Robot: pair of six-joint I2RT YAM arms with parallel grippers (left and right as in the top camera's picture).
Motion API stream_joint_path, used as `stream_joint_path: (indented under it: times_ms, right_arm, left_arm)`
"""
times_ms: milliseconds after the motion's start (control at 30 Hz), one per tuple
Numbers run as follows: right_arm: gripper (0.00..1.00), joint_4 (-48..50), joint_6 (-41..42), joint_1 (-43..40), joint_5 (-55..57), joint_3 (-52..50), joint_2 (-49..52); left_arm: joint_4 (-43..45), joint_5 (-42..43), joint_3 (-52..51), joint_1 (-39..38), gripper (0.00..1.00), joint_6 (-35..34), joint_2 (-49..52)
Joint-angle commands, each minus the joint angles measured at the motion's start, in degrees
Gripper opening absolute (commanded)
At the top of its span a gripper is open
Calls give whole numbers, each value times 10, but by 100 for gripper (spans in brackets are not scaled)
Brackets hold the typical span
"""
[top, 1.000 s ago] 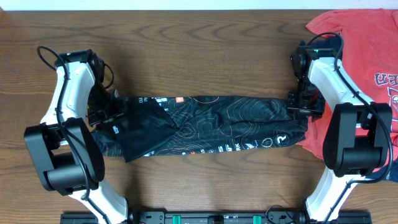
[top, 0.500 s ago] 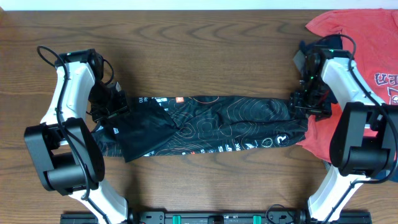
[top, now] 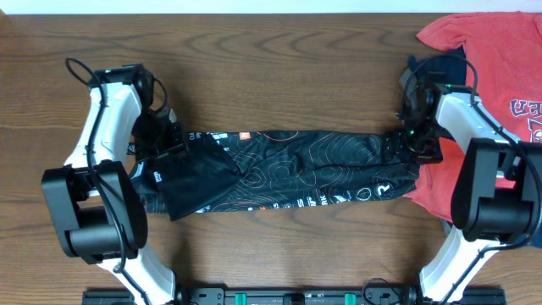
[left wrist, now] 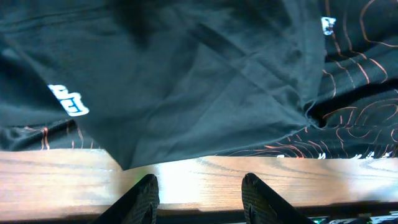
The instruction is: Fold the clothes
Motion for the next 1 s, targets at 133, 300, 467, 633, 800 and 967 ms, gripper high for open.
stream_joint_path:
  times_ms: [133, 300, 467, 633, 800, 967]
  right_arm:
    - [84, 47, -10, -4, -17, -59, 2]
    - [75, 45, -10, -4, -23, -68, 2]
    - [69, 40, -10, -4, -23, -68, 2]
    - [70, 40, -10, -5, -8, -68, 2]
    - [76, 41, -12, -4, -3, -68, 2]
    - [73, 34, -24, -2, -40, -68, 2]
  left_arm:
    - [3, 8, 0, -11, 46, -3, 2]
    - [3, 7, 0, -10, 46, -3, 2]
    - [14, 6, 0, -10, 46, 0, 2]
    - [15, 6, 0, -10, 46, 1, 2]
    - [13, 6, 0, -10, 46, 1, 2]
    - [12, 7, 0, -10, 46, -4, 2]
